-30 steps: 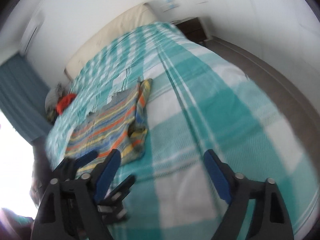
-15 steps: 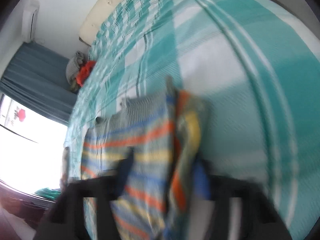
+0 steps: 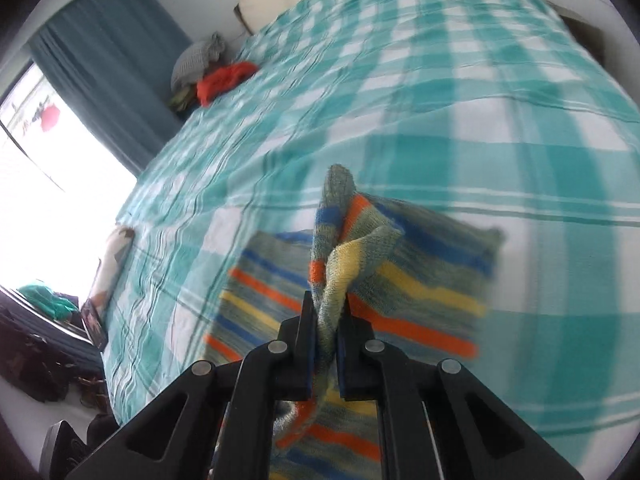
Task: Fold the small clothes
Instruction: 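Grasp the folded sweater edge with both grippers and fold it in half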
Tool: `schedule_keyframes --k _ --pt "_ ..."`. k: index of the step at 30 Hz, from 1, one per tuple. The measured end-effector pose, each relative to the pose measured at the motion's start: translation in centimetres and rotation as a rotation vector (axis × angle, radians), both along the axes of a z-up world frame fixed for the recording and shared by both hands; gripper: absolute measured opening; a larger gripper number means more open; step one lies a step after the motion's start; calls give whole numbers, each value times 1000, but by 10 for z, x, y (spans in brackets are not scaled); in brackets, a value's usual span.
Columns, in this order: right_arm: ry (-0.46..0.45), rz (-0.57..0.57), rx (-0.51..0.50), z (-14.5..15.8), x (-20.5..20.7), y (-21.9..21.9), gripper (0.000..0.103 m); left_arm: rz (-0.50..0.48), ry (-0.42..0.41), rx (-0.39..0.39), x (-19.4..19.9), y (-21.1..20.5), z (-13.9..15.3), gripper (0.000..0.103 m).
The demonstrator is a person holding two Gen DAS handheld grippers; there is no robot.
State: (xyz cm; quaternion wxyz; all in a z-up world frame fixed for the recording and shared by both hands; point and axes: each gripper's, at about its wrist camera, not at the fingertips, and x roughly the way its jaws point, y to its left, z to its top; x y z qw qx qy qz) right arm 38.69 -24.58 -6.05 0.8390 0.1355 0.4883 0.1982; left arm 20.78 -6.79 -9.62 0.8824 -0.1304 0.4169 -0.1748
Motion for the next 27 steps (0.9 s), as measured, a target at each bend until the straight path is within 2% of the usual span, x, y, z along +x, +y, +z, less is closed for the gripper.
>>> schedule_keyframes --k 4,6,7,8,9,10,11,12,13,14,16,19,20,21,22,24,25,26,27 --pt "23 37 -18 -19 14 56 8 69 45 11 7 34 -14 9" --pt "27 42 -31 -25 19 72 9 98 77 37 13 47 -22 15" --pt "22 43 -16 -30 22 82 16 118 108 57 14 54 -27 26" --pt "21 40 20 -34 23 86 33 133 126 50 15 60 -29 28" --pt "27 36 56 -36 25 86 45 150 130 41 16 69 -28 29" --pt "29 18 111 -36 24 84 64 166 125 25 9 78 -24 36" --pt "18 1 159 -34 20 81 64 173 117 8 4 86 -19 47" --pt "-1 -4 187 -31 14 77 64 178 109 1 0 92 -17 52" --pt "-25 -3 181 -26 6 71 64 181 98 -6 -4 96 -13 61" --pt "-44 -4 156 -22 -1 67 64 178 76 -14 -9 97 -7 69" --pt "-107 26 46 -10 -28 55 64 157 50 -20 -6 94 -4 76" --pt "-201 121 -87 -2 -78 53 61 127 55 50 13 79 -12 74" --pt "-210 166 -112 -7 -98 53 59 127 94 112 22 70 -24 67" --pt "-194 199 -118 -16 -113 54 59 133 147 178 37 70 -39 44" --pt "-126 243 -125 -37 -130 53 59 126 198 216 43 69 -52 40" --pt "-34 263 -199 -71 -152 55 56 118 191 202 40 75 -53 41" --pt "-62 259 -246 -77 -169 54 56 127 189 221 35 78 -48 48" --pt "-123 250 -279 -72 -188 53 55 142 181 243 29 81 -41 54" --pt "-143 238 -293 -68 -201 52 56 155 168 254 19 86 -34 62"
